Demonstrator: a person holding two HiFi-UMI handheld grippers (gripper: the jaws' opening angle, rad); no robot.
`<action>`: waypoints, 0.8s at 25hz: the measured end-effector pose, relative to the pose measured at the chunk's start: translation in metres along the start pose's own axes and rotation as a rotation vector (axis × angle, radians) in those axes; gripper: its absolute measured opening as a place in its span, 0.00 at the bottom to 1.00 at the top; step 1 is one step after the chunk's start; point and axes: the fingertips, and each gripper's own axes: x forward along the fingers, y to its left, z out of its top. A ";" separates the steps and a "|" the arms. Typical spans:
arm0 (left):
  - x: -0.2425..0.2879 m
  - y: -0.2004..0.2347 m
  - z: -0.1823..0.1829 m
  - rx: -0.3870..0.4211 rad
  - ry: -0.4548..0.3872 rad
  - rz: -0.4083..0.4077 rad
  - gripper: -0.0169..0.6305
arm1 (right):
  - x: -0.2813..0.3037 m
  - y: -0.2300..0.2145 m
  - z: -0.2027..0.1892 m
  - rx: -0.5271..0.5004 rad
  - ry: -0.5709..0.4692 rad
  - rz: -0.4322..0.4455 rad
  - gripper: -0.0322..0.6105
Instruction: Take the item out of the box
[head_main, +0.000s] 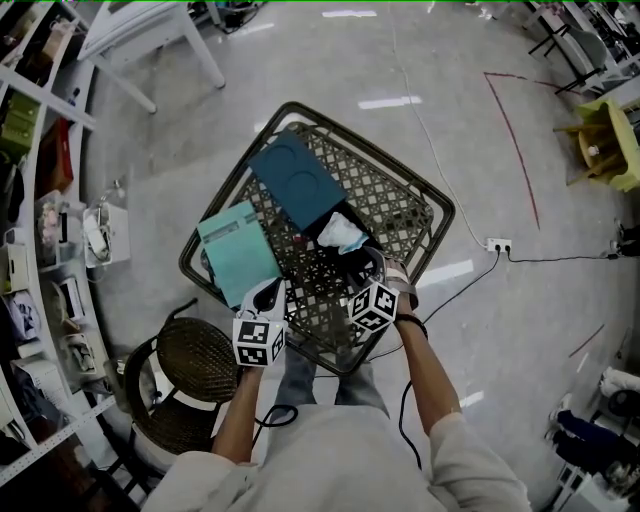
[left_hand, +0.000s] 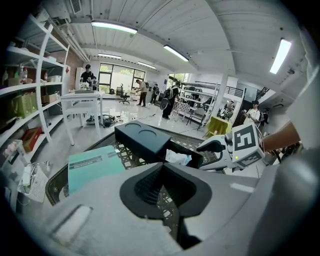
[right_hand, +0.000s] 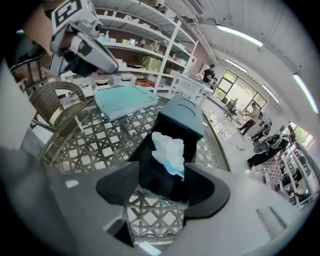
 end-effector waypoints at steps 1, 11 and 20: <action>0.000 0.000 0.000 0.000 0.000 0.000 0.04 | 0.005 -0.001 0.001 0.007 0.005 0.006 0.48; -0.003 0.005 -0.003 -0.005 0.008 0.003 0.04 | 0.037 0.001 -0.003 -0.105 0.093 0.047 0.42; -0.004 0.006 -0.006 -0.012 0.011 0.004 0.04 | 0.057 0.002 -0.005 -0.211 0.133 0.042 0.25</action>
